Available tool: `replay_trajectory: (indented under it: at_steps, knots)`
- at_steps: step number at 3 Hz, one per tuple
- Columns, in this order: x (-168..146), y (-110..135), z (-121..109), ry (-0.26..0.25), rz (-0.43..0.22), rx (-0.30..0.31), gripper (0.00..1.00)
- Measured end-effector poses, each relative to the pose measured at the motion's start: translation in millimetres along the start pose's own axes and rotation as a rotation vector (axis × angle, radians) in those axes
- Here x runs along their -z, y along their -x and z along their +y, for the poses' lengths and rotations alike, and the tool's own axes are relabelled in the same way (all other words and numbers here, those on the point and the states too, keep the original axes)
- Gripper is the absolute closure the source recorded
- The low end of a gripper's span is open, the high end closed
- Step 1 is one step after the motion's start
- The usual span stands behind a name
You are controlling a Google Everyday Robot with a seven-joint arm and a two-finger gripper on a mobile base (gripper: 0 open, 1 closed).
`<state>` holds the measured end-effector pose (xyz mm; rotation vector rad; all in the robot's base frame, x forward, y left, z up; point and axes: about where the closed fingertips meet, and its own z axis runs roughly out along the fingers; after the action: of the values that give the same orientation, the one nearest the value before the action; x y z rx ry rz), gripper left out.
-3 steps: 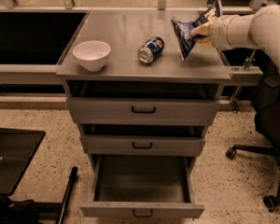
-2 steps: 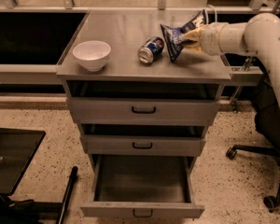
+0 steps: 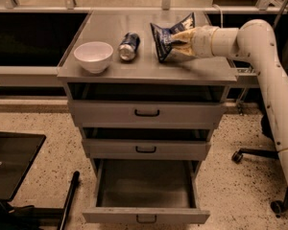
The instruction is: Pick blue chip bag from bottom drawer and place on counter
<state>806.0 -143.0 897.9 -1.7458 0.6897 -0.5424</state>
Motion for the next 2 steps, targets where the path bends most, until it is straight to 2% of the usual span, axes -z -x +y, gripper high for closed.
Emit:
replay_trajectory:
  at_steps: [2]
  knots:
    - [0.0,0.0,0.0,0.000,0.000,0.000,0.37]
